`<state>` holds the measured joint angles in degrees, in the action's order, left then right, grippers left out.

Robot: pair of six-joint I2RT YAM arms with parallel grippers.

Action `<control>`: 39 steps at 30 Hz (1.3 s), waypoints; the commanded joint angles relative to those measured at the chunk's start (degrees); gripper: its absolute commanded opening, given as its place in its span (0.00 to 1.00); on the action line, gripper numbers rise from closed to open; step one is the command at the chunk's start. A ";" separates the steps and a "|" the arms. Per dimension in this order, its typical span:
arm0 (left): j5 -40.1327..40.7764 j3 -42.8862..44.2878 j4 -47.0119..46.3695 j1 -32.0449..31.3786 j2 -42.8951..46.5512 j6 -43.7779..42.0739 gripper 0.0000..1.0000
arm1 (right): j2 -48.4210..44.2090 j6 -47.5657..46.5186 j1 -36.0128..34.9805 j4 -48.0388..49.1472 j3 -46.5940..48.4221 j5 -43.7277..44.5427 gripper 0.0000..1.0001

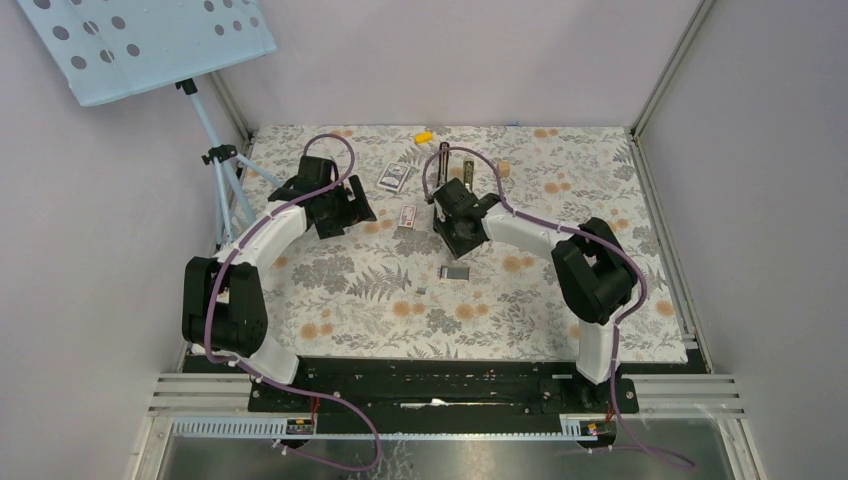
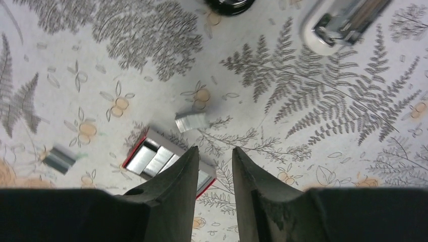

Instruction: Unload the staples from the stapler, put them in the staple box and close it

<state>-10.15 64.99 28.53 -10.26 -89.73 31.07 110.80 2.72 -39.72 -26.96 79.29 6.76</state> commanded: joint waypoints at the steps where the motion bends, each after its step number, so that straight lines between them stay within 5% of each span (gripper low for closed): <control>1: -0.53 -0.03 -2.39 0.42 1.12 -0.18 0.92 | -3.98 -8.61 0.04 -1.53 -1.85 -6.59 0.38; 12: -0.32 -0.05 -2.45 0.49 1.31 -0.31 0.92 | -5.03 -1.65 1.08 1.75 0.92 -2.76 0.55; 17: -0.28 -0.05 -2.45 0.51 1.50 -0.24 0.93 | -2.89 18.05 2.37 -5.17 8.16 5.65 0.62; 25: -1.53 -0.07 -2.59 0.92 1.51 0.04 0.93 | -3.63 43.61 1.72 -3.23 2.68 8.79 0.70; 39: -2.85 -0.39 -2.99 1.65 2.00 0.22 0.93 | 7.60 45.12 -0.50 -7.46 9.03 6.58 0.53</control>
<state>-11.68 64.99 28.47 -9.21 -89.73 31.11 116.71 46.46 -39.11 -31.90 84.86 12.51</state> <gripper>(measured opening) 0.926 0.548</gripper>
